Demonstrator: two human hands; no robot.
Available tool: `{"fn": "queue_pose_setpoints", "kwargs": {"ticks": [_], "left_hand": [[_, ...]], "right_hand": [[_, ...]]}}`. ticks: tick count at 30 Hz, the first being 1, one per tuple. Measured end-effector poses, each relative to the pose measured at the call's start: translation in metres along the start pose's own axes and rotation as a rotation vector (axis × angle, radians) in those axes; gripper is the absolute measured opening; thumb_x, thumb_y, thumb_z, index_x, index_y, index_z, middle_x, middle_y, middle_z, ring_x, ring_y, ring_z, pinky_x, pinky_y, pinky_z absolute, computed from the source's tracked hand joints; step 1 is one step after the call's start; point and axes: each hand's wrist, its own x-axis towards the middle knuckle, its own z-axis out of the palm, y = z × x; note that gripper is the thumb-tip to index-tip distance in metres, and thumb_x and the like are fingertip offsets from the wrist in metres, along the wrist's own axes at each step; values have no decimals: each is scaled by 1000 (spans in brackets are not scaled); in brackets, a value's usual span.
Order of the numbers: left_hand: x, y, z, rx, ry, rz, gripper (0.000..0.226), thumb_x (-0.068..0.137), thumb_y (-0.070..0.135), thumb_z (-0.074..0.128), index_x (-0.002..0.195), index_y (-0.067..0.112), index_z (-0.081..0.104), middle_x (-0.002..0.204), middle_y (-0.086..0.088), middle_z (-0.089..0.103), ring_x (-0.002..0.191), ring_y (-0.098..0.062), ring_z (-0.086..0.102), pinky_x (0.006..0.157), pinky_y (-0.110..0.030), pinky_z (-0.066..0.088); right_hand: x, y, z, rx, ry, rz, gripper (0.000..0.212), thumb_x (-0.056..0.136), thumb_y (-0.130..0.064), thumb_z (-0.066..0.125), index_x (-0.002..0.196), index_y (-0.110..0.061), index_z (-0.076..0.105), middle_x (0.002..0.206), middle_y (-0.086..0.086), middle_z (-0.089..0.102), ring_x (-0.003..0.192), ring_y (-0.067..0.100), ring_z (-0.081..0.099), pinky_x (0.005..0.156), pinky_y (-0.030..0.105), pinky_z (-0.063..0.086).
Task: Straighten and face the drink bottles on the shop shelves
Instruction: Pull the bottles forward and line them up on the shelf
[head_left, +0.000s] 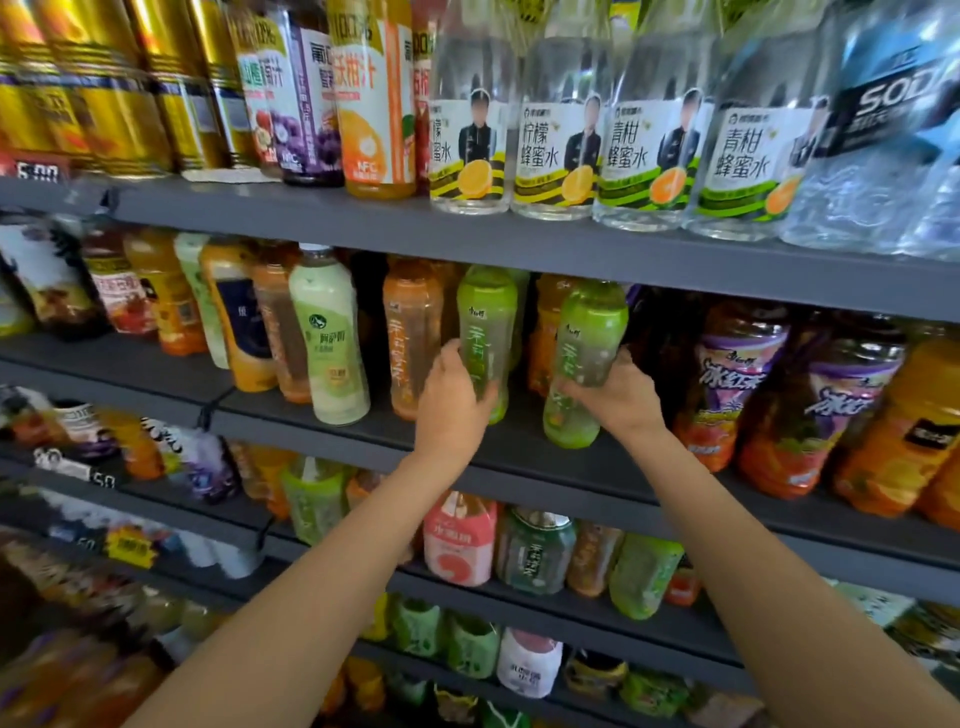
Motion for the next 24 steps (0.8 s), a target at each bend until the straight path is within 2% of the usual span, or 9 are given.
{"fn": "queue_pose_setpoints", "kwargs": {"ticks": [2,3,6,9,12,16,20,22,24], "left_hand": [[15,9,7,-8,-83,-190,61,92,29,57,138,1,28,135,-17,45,123,-32,46,95,-37,38],[20,12,11,-6,-122,-273,59,93,29,56,137,1,28,135,-18,45,123,-33,46,95,-38,38],[30,9,22,-29,-152,-363,53,93,24,56,133,0,31,132,-20,48,121,-34,48,95,-39,39],[34,-2,30,-77,-137,-322,45,91,14,56,129,1,36,129,-21,50,118,-35,49,94,-39,41],[29,-18,29,-141,-148,-219,43,90,4,54,131,2,40,127,-20,53,119,-34,50,96,-36,40],[-2,-44,18,-210,-76,-99,47,90,-3,47,136,5,40,130,-12,54,120,-24,52,99,-30,42],[-15,-61,6,-200,-22,-113,44,89,-2,48,132,7,43,121,-13,59,114,-28,56,95,-42,47],[-17,-61,1,-210,-76,-60,49,88,-1,51,135,9,40,123,-12,59,114,-28,55,92,-45,48],[-20,-60,-2,-207,-150,-12,56,88,1,53,139,10,34,128,-12,55,118,-29,53,93,-45,48]], "right_hand": [[-3,-1,-3,66,-94,-27,33,74,-45,75,92,-23,59,106,12,67,97,30,65,85,42,53],[-4,-1,-4,147,-146,-32,27,73,-41,78,84,-27,58,103,10,69,91,27,67,83,41,55],[-10,-3,-3,462,-336,23,38,71,-23,82,103,-21,61,108,6,69,80,19,71,73,34,59],[-11,-8,2,543,-436,21,62,72,-20,81,126,-17,52,117,6,65,80,20,72,74,30,59],[-10,-16,7,560,-482,-9,52,75,-18,77,121,-20,53,120,3,64,82,21,72,77,30,58],[-13,-34,14,515,-542,-63,43,78,-18,75,112,-27,51,119,-1,61,86,19,71,81,30,57],[-16,-60,40,489,-489,-62,35,81,-14,72,112,-16,56,117,4,63,78,12,68,64,22,58],[-17,-70,50,450,-419,-69,31,82,-16,72,108,-14,56,106,0,61,67,6,64,54,17,55],[-17,-76,55,382,-365,-105,26,83,-19,70,105,-17,56,98,-3,58,62,5,62,54,16,55]]}}
